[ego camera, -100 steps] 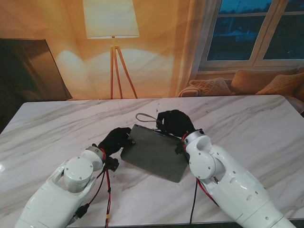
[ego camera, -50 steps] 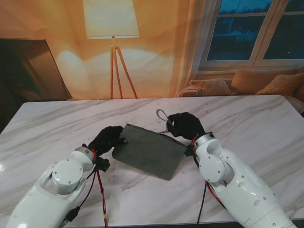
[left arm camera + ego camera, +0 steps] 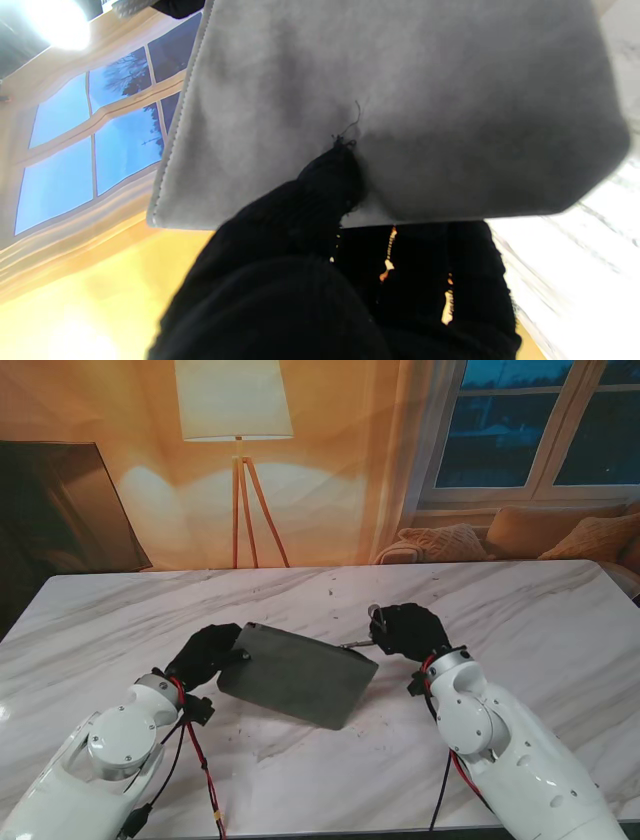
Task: Collect documents into a storage pouch
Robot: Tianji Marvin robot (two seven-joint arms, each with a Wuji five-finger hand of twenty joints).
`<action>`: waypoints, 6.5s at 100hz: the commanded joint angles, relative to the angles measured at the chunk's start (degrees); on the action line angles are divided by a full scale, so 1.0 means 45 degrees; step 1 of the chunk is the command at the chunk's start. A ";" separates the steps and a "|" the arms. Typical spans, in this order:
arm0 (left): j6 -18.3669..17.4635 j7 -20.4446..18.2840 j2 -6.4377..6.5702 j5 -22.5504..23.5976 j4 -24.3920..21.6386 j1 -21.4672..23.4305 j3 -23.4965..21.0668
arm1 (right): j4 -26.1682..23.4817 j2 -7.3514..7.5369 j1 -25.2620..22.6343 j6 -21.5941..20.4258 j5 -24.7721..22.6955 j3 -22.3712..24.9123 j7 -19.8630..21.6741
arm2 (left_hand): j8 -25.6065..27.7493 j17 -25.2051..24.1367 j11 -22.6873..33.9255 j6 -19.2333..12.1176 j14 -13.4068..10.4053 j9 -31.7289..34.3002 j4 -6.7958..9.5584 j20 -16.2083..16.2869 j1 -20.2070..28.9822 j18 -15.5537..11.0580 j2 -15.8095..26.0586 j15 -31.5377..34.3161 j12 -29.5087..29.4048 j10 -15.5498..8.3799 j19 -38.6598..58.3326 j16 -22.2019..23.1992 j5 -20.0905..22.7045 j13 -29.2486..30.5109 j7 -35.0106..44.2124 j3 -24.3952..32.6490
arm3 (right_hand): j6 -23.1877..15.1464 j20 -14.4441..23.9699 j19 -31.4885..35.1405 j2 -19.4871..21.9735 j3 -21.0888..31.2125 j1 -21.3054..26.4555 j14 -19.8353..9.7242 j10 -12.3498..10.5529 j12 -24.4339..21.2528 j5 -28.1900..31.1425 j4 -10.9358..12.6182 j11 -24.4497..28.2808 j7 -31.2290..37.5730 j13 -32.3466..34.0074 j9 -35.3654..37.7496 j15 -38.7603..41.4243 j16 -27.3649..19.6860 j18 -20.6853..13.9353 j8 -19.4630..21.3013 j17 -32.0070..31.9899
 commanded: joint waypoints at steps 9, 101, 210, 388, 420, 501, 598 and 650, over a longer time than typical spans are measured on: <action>-0.0060 -0.0009 0.0123 0.0178 -0.0369 0.0345 -0.0368 | 0.0045 0.0194 -0.0404 -0.0033 -0.0197 0.0259 0.0165 | 0.2099 -0.0082 0.0355 -0.0402 0.1248 0.0836 0.0266 -0.0052 0.0576 -0.0633 0.1002 0.0267 0.0226 -0.0469 0.0311 0.0018 0.1650 0.0625 0.2697 0.0469 | -0.0358 0.0216 0.0761 0.0240 0.0813 0.0794 -0.1060 0.1335 0.0184 0.0791 0.0503 0.0494 0.0825 0.0418 0.0541 0.0491 0.0152 -0.0188 0.0527 0.0201; -0.0094 -0.0062 0.0199 0.0582 -0.0970 0.0870 -0.1095 | 0.0430 0.0230 -0.1056 0.0158 -0.0721 0.0862 -0.0382 | 0.2216 -0.0062 0.0258 -0.0460 0.1219 0.0862 0.0220 -0.0151 0.0520 -0.0656 0.0953 0.0206 0.0229 -0.0556 0.0290 0.0010 0.1662 0.0616 0.2644 0.0562 | -0.0599 0.0501 0.0260 0.0047 0.0870 0.0628 -0.1104 0.1228 0.0347 0.0762 0.0459 0.0335 0.0705 0.0394 0.0495 0.0182 0.0163 -0.0298 0.0481 0.0207; 0.0386 0.0861 -0.0366 -0.1480 0.0384 -0.0937 0.1032 | 0.0225 -0.0033 -0.0839 -0.0411 0.0781 0.0793 -0.0500 | 0.2164 0.0539 0.0516 -0.0252 0.1459 0.1154 0.0058 0.0023 0.0261 -0.0544 0.0812 0.0426 0.0200 -0.0348 0.0610 0.0059 0.1735 0.1400 0.2668 0.1135 | -0.0408 -0.0551 -0.8151 -0.1798 0.2165 -0.5040 0.0397 -0.0620 -0.5687 -0.4388 0.1761 -0.6025 -0.5161 -0.8857 -0.8084 -1.1381 -0.2772 0.0445 -0.1478 -0.8536; 0.2468 0.3415 -0.1596 -0.1657 0.4999 -0.3865 0.2709 | 0.0049 -0.0131 -0.1798 0.0057 0.1876 0.0673 -0.0226 | -0.2715 -0.1593 -0.1417 -0.0198 0.0542 -0.3828 0.0033 -0.1462 -0.2745 -0.1186 -0.0614 -0.2919 -0.2526 -0.0738 -0.1355 -0.1689 -0.1579 -0.2519 -0.0066 0.2152 | -0.0781 -0.1315 -1.2480 -0.0795 0.1345 -0.5421 0.0006 -0.0981 -0.6682 -0.5940 0.2042 -0.7114 -0.6170 -1.1200 -0.9728 -1.3583 -0.3929 -0.1018 -0.1772 -1.0390; 0.3192 0.2288 -0.1024 0.0251 0.5059 -0.3852 0.2726 | 0.0012 -0.0112 -0.1818 0.0125 0.2016 0.0561 -0.0007 | -0.3957 -0.1652 -0.3478 0.0522 -0.1093 -0.8129 0.1914 -0.0880 -0.6090 -0.1615 0.0970 -0.7543 -0.6369 -0.1972 -0.6443 -0.3755 -0.3924 -0.5623 -0.4404 0.2932 | -0.0739 -0.1180 -1.2668 -0.0776 0.1214 -0.5447 -0.0043 -0.1004 -0.6673 -0.6037 0.2031 -0.7076 -0.6172 -1.1379 -0.9881 -1.3603 -0.3947 -0.1104 -0.1761 -1.0433; 0.2746 0.1190 0.0239 0.5356 0.2114 -0.1386 0.1500 | 0.0033 -0.0077 -0.1734 0.0025 0.2165 0.0374 0.0282 | -0.5086 -0.1351 -0.5832 0.0639 -0.2401 -0.8860 0.2045 -0.6799 -0.7054 -0.1796 0.1444 -1.3471 -0.7563 -0.2164 -1.4688 -0.6500 -0.5985 -0.6817 -0.8266 0.0013 | -0.1388 -0.0922 -1.3194 -0.0535 0.1285 -0.5325 -0.0140 -0.1440 -0.6738 -0.6390 0.2086 -0.7056 -0.6340 -1.1605 -1.0054 -1.3683 -0.4000 -0.1267 -0.1781 -1.0551; -0.0768 0.1994 -0.0075 0.2950 0.0319 -0.0133 0.2188 | -0.0104 -0.0216 -0.2102 -0.0990 0.3283 0.0934 0.0134 | -0.4958 -0.1717 -0.5465 -0.0292 -0.2672 -0.8168 0.2051 -0.1752 -0.7030 -0.1436 0.0209 -1.3001 -0.8175 -0.3114 -1.2450 -0.7286 -0.6057 -0.5485 -0.7894 0.2574 | -0.0179 -0.1200 -1.4834 -0.1088 0.0818 -0.5430 -0.0575 -0.1162 -0.7484 -0.7442 0.1987 -0.7578 -0.7160 -1.1599 -1.0019 -1.4214 -0.4408 -0.2099 -0.2165 -1.0573; -0.0905 0.1920 -0.0036 0.2747 0.0174 0.0370 0.1503 | 0.0168 -0.0275 -0.2004 -0.2540 0.2514 0.0770 -0.0857 | -0.5018 -0.1385 -0.5271 -0.0275 -0.2765 -0.7726 0.1983 -0.0985 -0.6914 -0.1331 0.0164 -1.2710 -0.8363 -0.3566 -1.2527 -0.7364 -0.6036 -0.5130 -0.7900 0.2638 | -0.0358 -0.1983 -1.4953 -0.1566 0.1526 -0.5460 -0.0716 -0.1170 -0.7891 -0.7210 0.1865 -0.7326 -0.6499 -1.1455 -0.9709 -1.4084 -0.4696 -0.2540 -0.2454 -1.0475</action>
